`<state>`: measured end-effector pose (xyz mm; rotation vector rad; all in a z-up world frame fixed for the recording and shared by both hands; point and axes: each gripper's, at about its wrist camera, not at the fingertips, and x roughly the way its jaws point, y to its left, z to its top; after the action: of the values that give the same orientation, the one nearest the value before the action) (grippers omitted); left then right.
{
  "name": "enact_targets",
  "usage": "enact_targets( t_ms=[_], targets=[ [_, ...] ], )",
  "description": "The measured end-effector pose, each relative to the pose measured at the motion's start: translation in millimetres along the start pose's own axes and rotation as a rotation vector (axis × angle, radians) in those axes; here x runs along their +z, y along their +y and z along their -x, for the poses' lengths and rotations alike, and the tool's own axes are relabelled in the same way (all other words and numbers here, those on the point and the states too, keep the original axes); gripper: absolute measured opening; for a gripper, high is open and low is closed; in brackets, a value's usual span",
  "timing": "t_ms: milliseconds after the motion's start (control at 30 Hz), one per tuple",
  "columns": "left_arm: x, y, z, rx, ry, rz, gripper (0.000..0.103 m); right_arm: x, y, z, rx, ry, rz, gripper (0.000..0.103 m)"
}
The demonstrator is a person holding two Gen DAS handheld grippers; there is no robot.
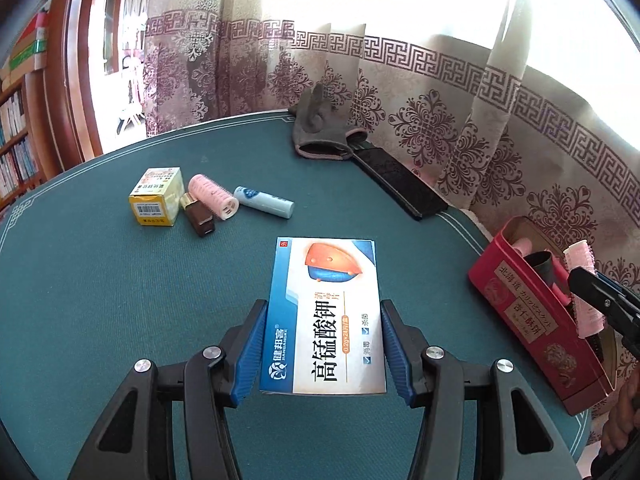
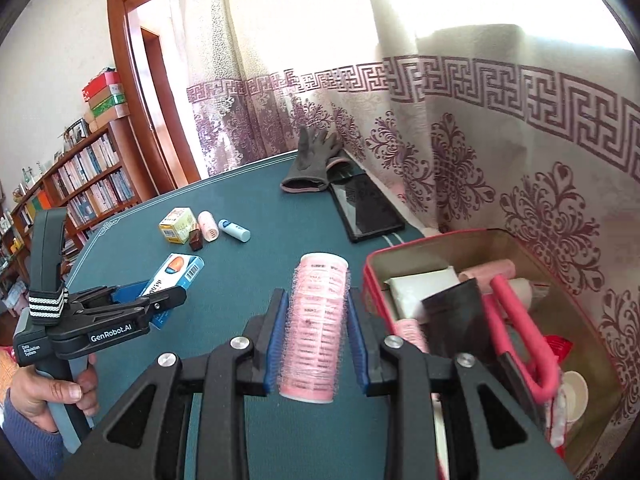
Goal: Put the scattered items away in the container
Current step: 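Carry the medicine box with left while right carries the roller to the tin, then release the medicine box into the tin with left while right lowers the roller inside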
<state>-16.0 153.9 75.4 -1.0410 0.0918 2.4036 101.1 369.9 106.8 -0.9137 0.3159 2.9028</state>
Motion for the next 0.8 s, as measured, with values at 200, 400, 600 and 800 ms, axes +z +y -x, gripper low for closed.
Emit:
enact_targets(
  t_ms=[200, 400, 600, 800],
  targets=[
    [15, -53, 0, -0.067, -0.016, -0.078, 0.056, -5, -53, 33, -0.108, -0.046, -0.065, 0.032],
    [28, -106, -9, -0.13, -0.011, -0.158, 0.056, -8, -82, 48, -0.156, -0.079, -0.094, 0.032],
    [41, -152, -19, -0.176, -0.017, -0.23, 0.056, -9, -92, 50, -0.172, -0.09, -0.079, 0.032],
    [48, -187, -41, -0.23, 0.008, -0.297, 0.057, -9, -99, 50, -0.166, -0.099, -0.092, 0.032]
  ],
)
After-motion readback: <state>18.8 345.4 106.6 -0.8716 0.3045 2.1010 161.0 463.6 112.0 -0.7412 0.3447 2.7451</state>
